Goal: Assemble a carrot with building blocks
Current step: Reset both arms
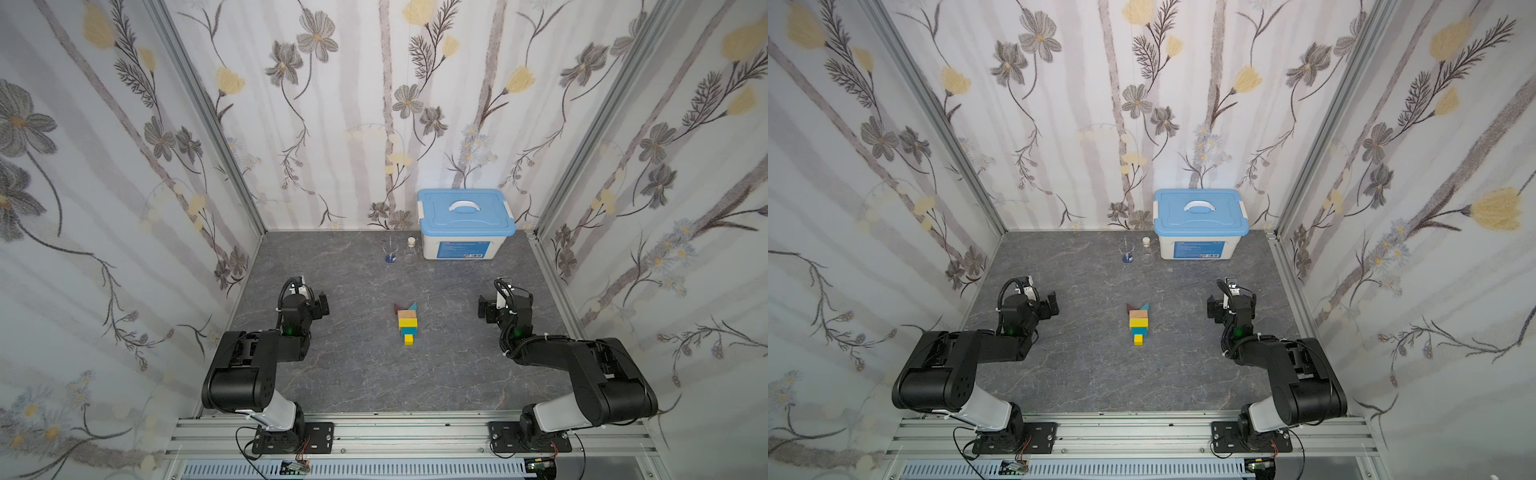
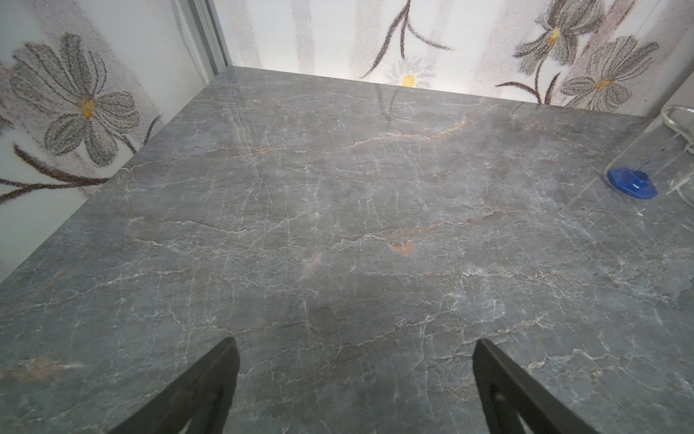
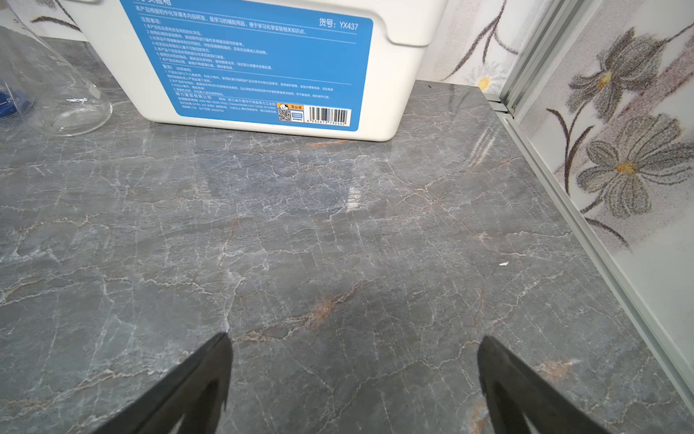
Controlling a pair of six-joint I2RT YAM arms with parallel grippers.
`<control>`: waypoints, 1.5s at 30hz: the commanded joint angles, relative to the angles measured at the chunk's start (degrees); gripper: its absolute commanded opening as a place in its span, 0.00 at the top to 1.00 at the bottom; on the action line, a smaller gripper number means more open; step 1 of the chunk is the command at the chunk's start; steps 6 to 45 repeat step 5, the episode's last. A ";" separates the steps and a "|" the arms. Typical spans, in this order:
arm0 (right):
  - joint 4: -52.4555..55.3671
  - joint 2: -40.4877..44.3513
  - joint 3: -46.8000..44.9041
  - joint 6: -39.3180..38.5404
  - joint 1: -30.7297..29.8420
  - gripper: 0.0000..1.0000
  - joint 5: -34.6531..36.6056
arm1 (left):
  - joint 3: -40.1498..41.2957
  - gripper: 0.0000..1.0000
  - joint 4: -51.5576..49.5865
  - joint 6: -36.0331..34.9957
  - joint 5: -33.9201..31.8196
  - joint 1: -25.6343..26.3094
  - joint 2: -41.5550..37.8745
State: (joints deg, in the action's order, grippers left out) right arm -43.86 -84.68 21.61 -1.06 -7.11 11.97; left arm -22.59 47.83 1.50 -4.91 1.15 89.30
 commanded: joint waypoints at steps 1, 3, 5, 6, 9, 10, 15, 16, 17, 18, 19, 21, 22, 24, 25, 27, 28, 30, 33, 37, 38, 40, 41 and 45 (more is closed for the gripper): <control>-1.93 -0.04 0.37 -0.17 0.00 0.00 -0.01 | -0.34 0.00 2.42 -0.63 -0.56 -0.08 0.24; -1.94 -0.02 0.37 -0.17 0.00 0.00 -0.01 | -0.35 0.00 2.57 -0.59 -0.46 -0.09 0.21; -1.93 0.04 0.33 -0.17 0.00 0.00 -0.01 | -0.25 0.00 2.64 -0.53 -0.42 -0.12 0.17; -1.93 0.04 0.33 -0.17 0.00 0.00 -0.01 | -0.25 0.00 2.64 -0.53 -0.42 -0.12 0.17; -1.93 0.04 0.33 -0.17 0.00 0.00 -0.01 | -0.25 0.00 2.64 -0.53 -0.42 -0.12 0.17; -1.93 0.04 0.33 -0.17 0.00 0.00 -0.01 | -0.25 0.00 2.64 -0.53 -0.42 -0.12 0.17; -1.93 0.04 0.33 -0.17 0.00 0.00 -0.01 | -0.25 0.00 2.64 -0.53 -0.42 -0.12 0.17; -1.93 0.04 0.33 -0.17 0.00 0.00 -0.01 | -0.25 0.00 2.64 -0.53 -0.42 -0.12 0.17; -1.93 0.04 0.33 -0.17 0.00 0.00 -0.01 | -0.25 0.00 2.64 -0.53 -0.42 -0.12 0.17; -1.93 0.04 0.33 -0.17 0.00 0.00 -0.01 | -0.25 0.00 2.64 -0.53 -0.42 -0.12 0.17; -1.93 0.04 0.33 -0.17 0.00 0.00 -0.01 | -0.25 0.00 2.64 -0.53 -0.42 -0.12 0.17; -1.93 0.04 0.33 -0.17 0.00 0.00 -0.01 | -0.25 0.00 2.64 -0.53 -0.42 -0.12 0.17; -1.93 0.04 0.33 -0.17 0.00 0.00 -0.01 | -0.25 0.00 2.64 -0.53 -0.42 -0.12 0.17; -1.93 0.04 0.33 -0.17 0.00 0.00 -0.01 | -0.25 0.00 2.64 -0.53 -0.42 -0.12 0.17; -1.93 0.04 0.33 -0.17 0.00 0.00 -0.01 | -0.25 0.00 2.64 -0.53 -0.42 -0.12 0.17; -1.93 0.04 0.33 -0.17 0.00 0.00 -0.01 | -0.25 0.00 2.64 -0.53 -0.42 -0.12 0.17; -1.93 0.04 0.33 -0.17 0.00 0.00 -0.01 | -0.25 0.00 2.64 -0.53 -0.42 -0.12 0.17; -1.93 0.04 0.33 -0.17 0.00 0.00 -0.01 | -0.25 0.00 2.64 -0.53 -0.42 -0.12 0.17; -1.93 0.04 0.33 -0.17 0.00 0.00 -0.01 | -0.25 0.00 2.64 -0.53 -0.42 -0.12 0.17; -1.93 0.04 0.33 -0.17 0.00 0.00 -0.01 | -0.25 0.00 2.64 -0.53 -0.42 -0.12 0.17; -1.93 0.04 0.33 -0.17 0.00 0.00 -0.01 | -0.25 0.00 2.64 -0.53 -0.42 -0.12 0.17; -1.93 0.04 0.33 -0.17 0.00 0.00 -0.01 | -0.25 0.00 2.64 -0.53 -0.42 -0.12 0.17; -1.93 0.04 0.33 -0.17 0.00 0.00 -0.01 | -0.25 0.00 2.64 -0.53 -0.42 -0.12 0.17; -1.93 0.04 0.33 -0.17 0.00 0.00 -0.01 | -0.25 0.00 2.64 -0.53 -0.42 -0.12 0.17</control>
